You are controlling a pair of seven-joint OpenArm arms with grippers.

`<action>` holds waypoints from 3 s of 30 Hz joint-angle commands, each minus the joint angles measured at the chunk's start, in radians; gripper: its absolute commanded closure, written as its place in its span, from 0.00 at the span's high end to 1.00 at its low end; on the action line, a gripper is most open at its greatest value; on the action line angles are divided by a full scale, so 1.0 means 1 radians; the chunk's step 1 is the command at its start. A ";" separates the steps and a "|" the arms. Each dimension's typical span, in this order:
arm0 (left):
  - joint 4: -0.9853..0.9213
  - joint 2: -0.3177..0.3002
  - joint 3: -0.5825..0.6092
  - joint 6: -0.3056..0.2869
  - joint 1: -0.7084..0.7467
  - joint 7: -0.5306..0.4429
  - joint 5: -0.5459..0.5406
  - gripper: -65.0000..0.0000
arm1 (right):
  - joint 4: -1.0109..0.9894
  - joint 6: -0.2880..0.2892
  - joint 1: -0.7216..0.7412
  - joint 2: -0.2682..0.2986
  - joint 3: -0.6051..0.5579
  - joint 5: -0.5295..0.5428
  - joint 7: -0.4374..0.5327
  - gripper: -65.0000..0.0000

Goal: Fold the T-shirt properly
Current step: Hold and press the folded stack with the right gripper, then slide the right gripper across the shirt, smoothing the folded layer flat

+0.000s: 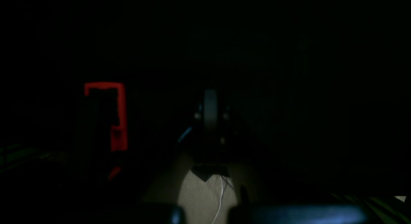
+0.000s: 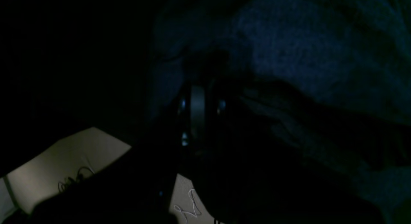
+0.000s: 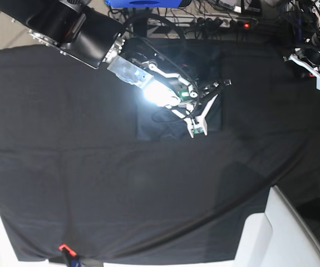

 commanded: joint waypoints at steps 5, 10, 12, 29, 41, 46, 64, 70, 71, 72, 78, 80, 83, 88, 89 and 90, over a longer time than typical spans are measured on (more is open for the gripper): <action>0.013 -0.019 -0.005 -0.005 0.002 -0.020 -0.010 0.00 | 0.014 0.006 0.018 -0.018 0.005 0.001 0.037 0.01; 0.013 -0.019 -0.005 -0.005 0.002 -0.020 -0.010 0.00 | 0.017 0.006 0.015 -0.018 0.005 0.001 0.037 0.01; 0.013 -0.019 -0.005 -0.005 0.002 -0.020 -0.010 0.00 | 0.019 0.006 0.014 -0.018 0.005 0.001 0.035 0.01; 0.013 -0.019 -0.005 -0.005 0.002 -0.020 -0.002 0.00 | 0.074 0.009 0.012 -0.015 0.005 0.001 -0.023 0.01; 0.013 -0.019 -0.005 -0.005 0.003 -0.020 -0.002 0.00 | 0.068 0.011 0.012 -0.015 0.005 0.001 -0.023 0.03; 0.013 -0.019 -0.005 -0.005 0.002 -0.020 -0.002 0.00 | 0.039 0.014 0.012 -0.018 0.004 0.001 -0.023 0.21; 0.013 -0.021 -0.005 -0.005 0.002 -0.020 -0.002 0.00 | 0.034 0.252 0.025 -0.024 -0.076 0.001 -0.031 0.32; 0.013 -0.021 -0.005 -0.005 0.002 -0.020 -0.002 0.00 | 0.056 0.382 0.040 -0.027 -0.135 0.000 -0.023 0.32; 0.013 -0.021 -0.005 -0.005 0.002 -0.020 -0.002 0.00 | 0.066 0.393 0.043 -0.026 -0.135 -0.002 -0.023 0.32; 0.013 -0.021 -0.005 -0.005 0.002 -0.020 -0.002 0.00 | 0.082 0.395 0.046 -0.024 -0.136 -0.003 -0.028 0.32; 0.013 -0.023 -0.005 -0.005 0.002 -0.020 -0.002 0.00 | 0.255 0.391 0.061 0.043 -0.124 -0.005 -0.029 0.32; 0.013 -0.024 -0.005 -0.005 0.002 -0.020 -0.002 0.00 | 0.312 0.390 0.048 0.086 -0.090 -0.002 -0.031 0.32; 0.013 -0.029 -0.005 -0.005 0.009 -0.020 -0.002 0.00 | 0.378 0.387 -0.017 0.180 0.011 0.000 -0.031 0.30; 0.013 -0.038 -0.013 -0.005 0.011 -0.020 -0.002 0.00 | 0.405 0.292 -0.175 0.257 0.226 -0.007 -0.023 0.03; 0.013 -0.039 -0.013 -0.005 0.011 -0.020 -0.002 0.00 | 0.401 0.292 -0.189 0.258 0.246 -0.008 -0.021 0.02; 0.013 -0.039 -0.013 -0.005 0.011 -0.020 -0.002 0.00 | 0.398 0.292 -0.199 0.258 0.260 -0.008 -0.021 0.01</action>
